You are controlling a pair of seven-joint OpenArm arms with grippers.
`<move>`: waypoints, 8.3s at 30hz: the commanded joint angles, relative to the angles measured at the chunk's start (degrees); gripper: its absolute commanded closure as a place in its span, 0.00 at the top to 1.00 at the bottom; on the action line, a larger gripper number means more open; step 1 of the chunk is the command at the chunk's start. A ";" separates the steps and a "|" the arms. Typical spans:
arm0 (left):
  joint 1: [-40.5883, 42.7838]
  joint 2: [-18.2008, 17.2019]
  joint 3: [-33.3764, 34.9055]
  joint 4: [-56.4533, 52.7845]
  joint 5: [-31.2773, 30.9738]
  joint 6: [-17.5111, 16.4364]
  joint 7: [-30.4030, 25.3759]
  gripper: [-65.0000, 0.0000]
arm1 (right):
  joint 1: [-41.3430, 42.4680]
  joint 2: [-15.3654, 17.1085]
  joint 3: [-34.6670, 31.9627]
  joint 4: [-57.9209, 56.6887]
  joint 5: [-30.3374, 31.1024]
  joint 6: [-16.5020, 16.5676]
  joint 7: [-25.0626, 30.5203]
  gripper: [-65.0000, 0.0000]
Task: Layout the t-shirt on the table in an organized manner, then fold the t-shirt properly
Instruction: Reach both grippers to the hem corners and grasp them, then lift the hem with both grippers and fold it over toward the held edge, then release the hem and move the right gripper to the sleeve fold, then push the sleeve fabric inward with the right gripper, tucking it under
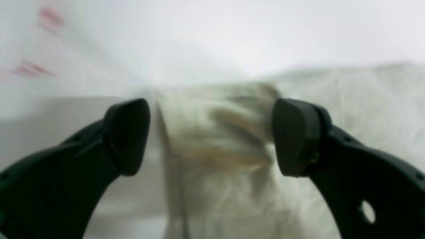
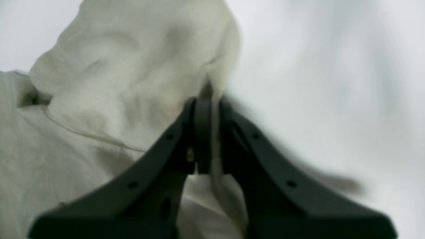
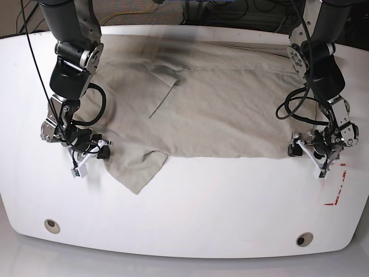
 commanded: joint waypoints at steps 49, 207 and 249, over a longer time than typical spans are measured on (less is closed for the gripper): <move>-0.28 0.87 0.19 19.40 -0.40 -0.06 14.74 0.00 | -4.40 0.50 0.05 30.39 -0.68 -0.10 -17.84 0.04; 23.55 1.22 0.28 48.06 -0.40 -0.06 20.63 0.84 | -40.80 10.44 -15.95 57.55 70.62 -0.10 -37.27 0.02; 25.57 1.40 0.10 52.81 -0.83 -0.06 20.90 0.84 | -40.36 6.92 -15.07 56.59 60.68 -0.10 -37.18 0.29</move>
